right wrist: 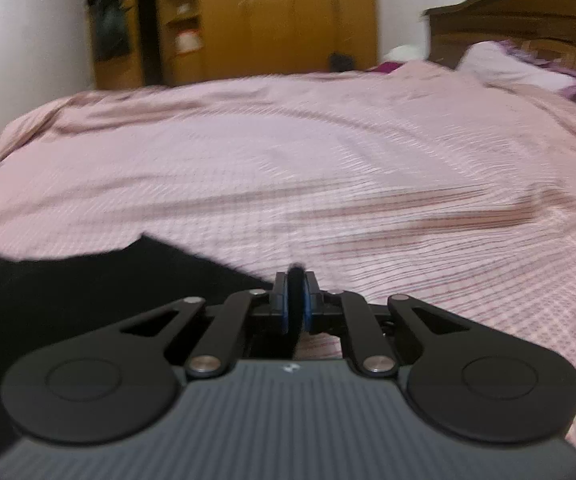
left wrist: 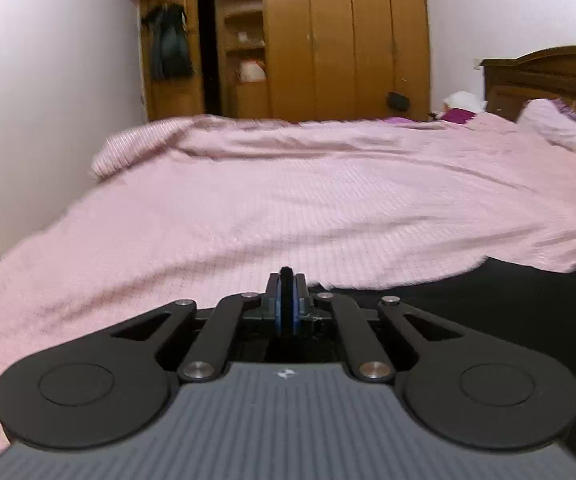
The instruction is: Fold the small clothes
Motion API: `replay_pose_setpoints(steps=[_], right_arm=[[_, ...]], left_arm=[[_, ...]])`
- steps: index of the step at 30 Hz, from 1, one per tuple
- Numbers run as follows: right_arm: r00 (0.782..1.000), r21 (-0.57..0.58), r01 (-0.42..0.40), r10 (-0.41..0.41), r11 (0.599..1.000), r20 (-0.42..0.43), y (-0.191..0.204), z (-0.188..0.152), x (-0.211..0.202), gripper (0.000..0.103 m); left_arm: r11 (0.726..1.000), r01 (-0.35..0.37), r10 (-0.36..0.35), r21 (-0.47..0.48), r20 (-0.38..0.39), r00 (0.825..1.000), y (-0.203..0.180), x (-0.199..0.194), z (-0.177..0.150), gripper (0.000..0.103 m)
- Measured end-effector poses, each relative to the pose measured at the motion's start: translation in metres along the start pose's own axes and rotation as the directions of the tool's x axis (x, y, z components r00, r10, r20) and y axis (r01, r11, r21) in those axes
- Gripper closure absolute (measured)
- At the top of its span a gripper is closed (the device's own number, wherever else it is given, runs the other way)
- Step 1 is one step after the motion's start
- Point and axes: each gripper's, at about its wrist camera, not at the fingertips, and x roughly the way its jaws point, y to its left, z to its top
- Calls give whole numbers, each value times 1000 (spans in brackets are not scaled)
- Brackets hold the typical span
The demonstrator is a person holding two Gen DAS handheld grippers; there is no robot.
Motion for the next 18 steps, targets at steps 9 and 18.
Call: replay_pose_setpoints(steps=[9,18], right_arm=[[990,103,-49,62,993,-130,-29,-2,5,91],[956,41,-211,215,977,-200,-7,-15,-44,90]], left_arm=[[997,-30,47,72,-243,969,-5,93,-44,97],[995,-54,74,85,-258,963,1,104,-63,91]])
